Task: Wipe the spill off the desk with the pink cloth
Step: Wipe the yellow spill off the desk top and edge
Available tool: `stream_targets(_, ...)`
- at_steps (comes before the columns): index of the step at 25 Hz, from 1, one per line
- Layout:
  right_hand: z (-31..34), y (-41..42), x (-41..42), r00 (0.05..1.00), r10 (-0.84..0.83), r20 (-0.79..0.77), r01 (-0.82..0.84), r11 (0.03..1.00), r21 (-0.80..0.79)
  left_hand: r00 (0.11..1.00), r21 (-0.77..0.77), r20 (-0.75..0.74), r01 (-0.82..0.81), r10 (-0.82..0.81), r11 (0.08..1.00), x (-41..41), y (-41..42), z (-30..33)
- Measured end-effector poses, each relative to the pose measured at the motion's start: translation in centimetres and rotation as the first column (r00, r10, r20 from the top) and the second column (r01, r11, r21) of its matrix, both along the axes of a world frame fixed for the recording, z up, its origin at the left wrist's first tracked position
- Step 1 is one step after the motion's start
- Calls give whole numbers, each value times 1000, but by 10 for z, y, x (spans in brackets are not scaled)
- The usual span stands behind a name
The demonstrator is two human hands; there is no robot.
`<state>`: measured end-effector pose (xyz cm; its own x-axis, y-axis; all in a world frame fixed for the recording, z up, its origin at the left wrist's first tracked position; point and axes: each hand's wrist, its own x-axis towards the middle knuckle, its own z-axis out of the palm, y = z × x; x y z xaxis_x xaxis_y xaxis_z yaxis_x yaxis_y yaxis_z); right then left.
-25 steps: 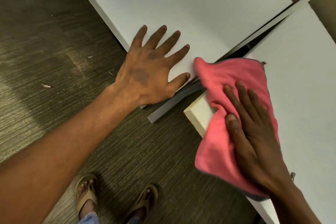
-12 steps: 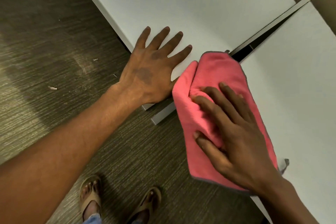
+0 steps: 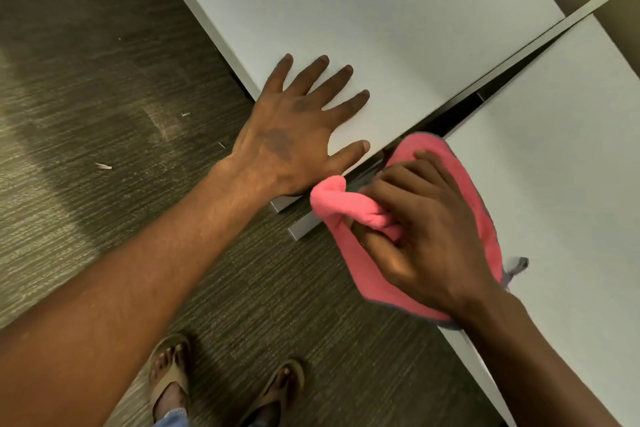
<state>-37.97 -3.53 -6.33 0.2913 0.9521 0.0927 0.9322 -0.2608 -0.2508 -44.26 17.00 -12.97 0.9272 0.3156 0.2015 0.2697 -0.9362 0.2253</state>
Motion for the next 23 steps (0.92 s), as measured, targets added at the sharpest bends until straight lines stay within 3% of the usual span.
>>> stream_targets(3, 6, -14, 15, 1000, 17, -21, -18, 1000, -26, 1000, -22, 21, -10, 10, 1000, 0, 0, -2)
stream_targets(7, 12, -6, 33, 993, -74, 94, 85, 989, -122, 997, -28, 62, -38, 40, 999, 2, -4, -5)
stream_targets(11, 5, 2, 13, 992, -24, 120, 32, 997, -65, 997, -27, 46, -54, 55, 998, 3, -6, -2)
stream_targets(18, 1, -25, -2, 997, 72, 6, -72, 997, -12, 997, -57, 51, -48, 51, 997, 1, -4, -2)
stream_targets(20, 6, -18, 9, 999, -32, -19, 31, 999, -18, 998, -41, 28, -48, 50, 998, 2, -4, -4)
stream_targets(23, 11, -1, 22, 989, -126, 79, 134, 985, -111, 998, -30, 30, -48, 49, 998, 2, -5, -3)
